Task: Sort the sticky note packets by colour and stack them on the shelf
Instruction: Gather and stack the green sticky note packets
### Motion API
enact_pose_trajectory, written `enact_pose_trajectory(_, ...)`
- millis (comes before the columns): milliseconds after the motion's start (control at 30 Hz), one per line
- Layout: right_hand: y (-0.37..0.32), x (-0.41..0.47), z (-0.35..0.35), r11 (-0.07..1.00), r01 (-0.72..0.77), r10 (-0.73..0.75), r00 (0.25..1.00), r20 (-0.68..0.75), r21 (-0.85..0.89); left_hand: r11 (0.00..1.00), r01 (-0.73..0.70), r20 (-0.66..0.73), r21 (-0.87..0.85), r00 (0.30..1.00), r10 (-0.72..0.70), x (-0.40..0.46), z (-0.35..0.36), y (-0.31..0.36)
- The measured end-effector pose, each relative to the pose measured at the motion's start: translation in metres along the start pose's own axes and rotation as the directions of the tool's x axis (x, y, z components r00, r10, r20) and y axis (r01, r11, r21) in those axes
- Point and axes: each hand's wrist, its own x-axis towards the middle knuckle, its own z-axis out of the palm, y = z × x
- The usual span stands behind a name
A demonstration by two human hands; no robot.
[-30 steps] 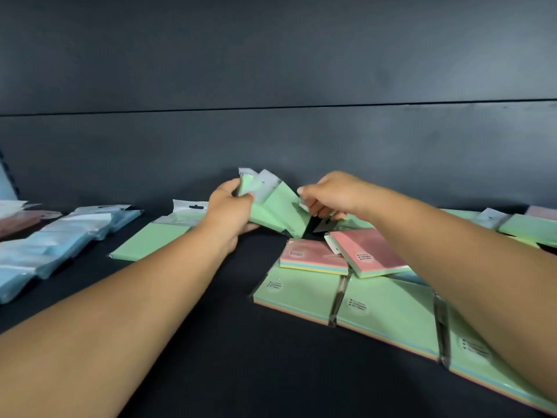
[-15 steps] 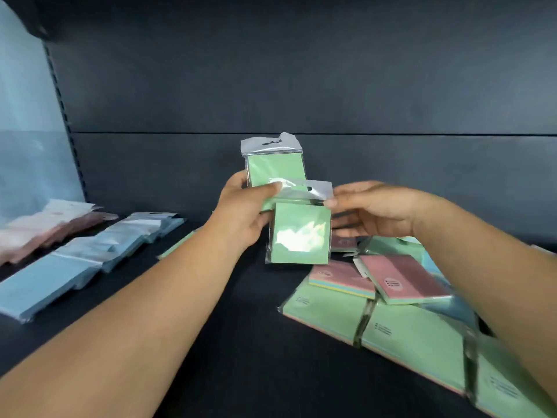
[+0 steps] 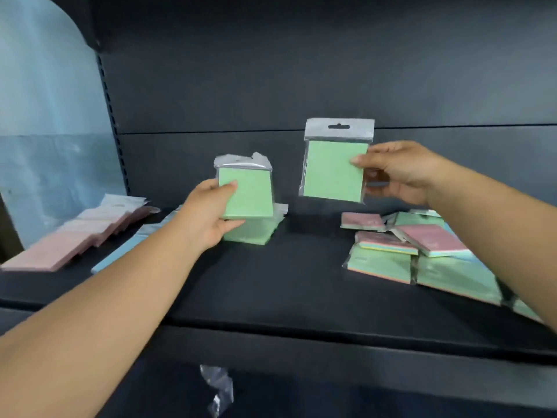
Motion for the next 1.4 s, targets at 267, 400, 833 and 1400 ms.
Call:
enact_pose_trajectory(267, 0.022, -0.038, 0.057, 0.977, -0.072, 0.109, 0.978, -0.180, 0.199, 0.952, 0.052, 0.130, 0.303, 0.987, -0.096, 0.009, -0.036, -0.028)
enact_pose_trajectory(400, 0.027, -0.058, 0.071, 0.977, -0.092, 0.130, 0.972, -0.196, 0.192, 0.608, -0.131, 0.119, 0.783, 0.991, 0.060, 0.032, -0.038, -0.037)
enact_pose_trajectory(833, 0.044, -0.062, 0.116, 0.962, -0.250, 0.266, 0.950, -0.164, 0.111, 0.433, -0.135, 0.136, 0.891, 0.990, 0.028, 0.020, -0.035, -0.033)
enact_pose_trajectory(1400, 0.053, -0.038, 0.108, 0.435, -0.057, -0.043, 0.996, -0.084, -0.899, 0.068, -0.549, 0.539, 0.833, 0.833, 0.123, -0.039, -0.080, -0.039)
